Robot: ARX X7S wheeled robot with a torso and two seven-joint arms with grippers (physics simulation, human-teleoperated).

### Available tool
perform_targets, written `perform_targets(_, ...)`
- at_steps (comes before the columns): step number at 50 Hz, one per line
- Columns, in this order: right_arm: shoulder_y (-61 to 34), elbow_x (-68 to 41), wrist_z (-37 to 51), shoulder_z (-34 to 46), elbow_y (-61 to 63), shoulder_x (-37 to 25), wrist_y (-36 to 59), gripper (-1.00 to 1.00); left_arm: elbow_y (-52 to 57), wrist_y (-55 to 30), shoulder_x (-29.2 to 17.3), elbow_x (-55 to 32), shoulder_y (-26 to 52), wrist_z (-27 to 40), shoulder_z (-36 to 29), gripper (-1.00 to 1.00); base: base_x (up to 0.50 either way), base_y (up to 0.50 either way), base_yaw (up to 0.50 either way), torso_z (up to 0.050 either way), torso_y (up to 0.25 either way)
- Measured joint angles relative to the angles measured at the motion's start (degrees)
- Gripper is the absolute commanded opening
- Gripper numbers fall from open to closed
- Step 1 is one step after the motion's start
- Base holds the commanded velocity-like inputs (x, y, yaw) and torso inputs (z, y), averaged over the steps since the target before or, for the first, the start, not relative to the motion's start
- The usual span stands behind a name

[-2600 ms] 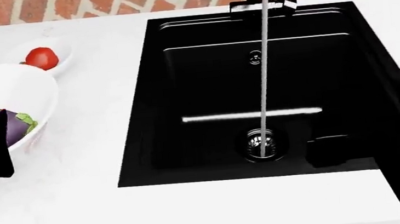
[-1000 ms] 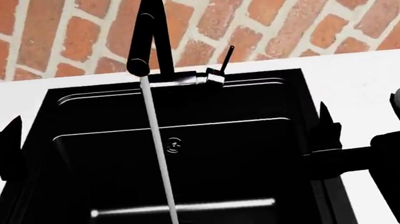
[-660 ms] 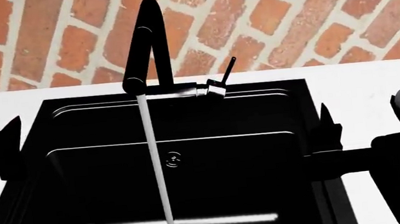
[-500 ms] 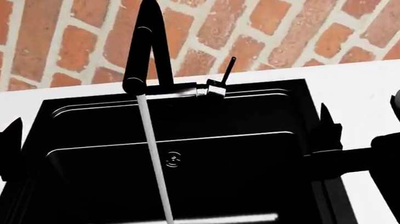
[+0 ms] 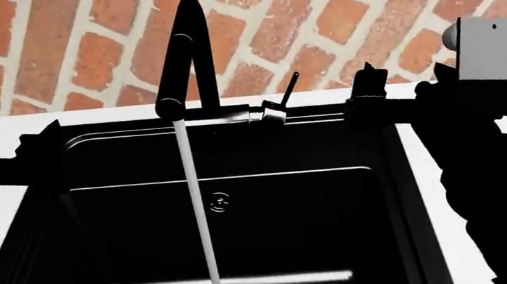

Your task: Pick the eggplants and mangos from the sink and place them in one bowl. Place the bell pepper in the other bowl. Then turn off the sink faucet.

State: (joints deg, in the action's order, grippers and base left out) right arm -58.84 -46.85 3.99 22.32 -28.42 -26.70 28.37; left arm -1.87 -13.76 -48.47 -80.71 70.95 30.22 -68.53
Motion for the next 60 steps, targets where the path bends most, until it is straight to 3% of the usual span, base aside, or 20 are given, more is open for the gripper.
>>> perform_targets(10,-13.4,10.5,-11.2,0.4,-29.9,10.4,-10.7,1.00,-19.2,1.3,12.0,3.0,3.9,-7.2,-0.6,1.00,0.00,0.00,0.00,0.000,0.000)
perform_targets(19,-18.9,23.2,-15.7,-8.0,-40.4,15.2,-13.1,1.00,-47.6,3.2,26.4,6.9,9.5,-19.6,-1.6,1.00,0.00,0.00,0.00,0.000,0.000)
perform_targets(26,-21.2,31.7,-17.3,-14.7,-44.0,17.2,-14.1,1.00,-60.4,2.8,32.7,11.6,11.6,-24.9,1.6,1.00,0.00,0.00,0.00,0.000,0.000)
perform_targets(34,-22.3,38.5,-18.3,-20.2,-45.9,18.5,-14.9,1.00,-67.3,0.9,36.4,22.1,11.9,-28.4,12.5,1.00,0.00,0.00,0.00,0.000,0.000)
perform_targets(47,-22.7,44.4,-17.7,-24.1,-46.6,19.3,-16.1,1.00,-71.4,-1.1,40.0,46.5,11.3,-33.0,37.0,1.00,0.00,0.00,0.00,0.000,0.000)
perform_targets(60,-23.1,46.2,-17.7,-25.0,-46.6,19.6,-16.1,1.00,-72.5,-1.6,41.8,64.7,11.6,-36.5,55.3,1.00,0.00,0.00,0.00,0.011,-0.181)
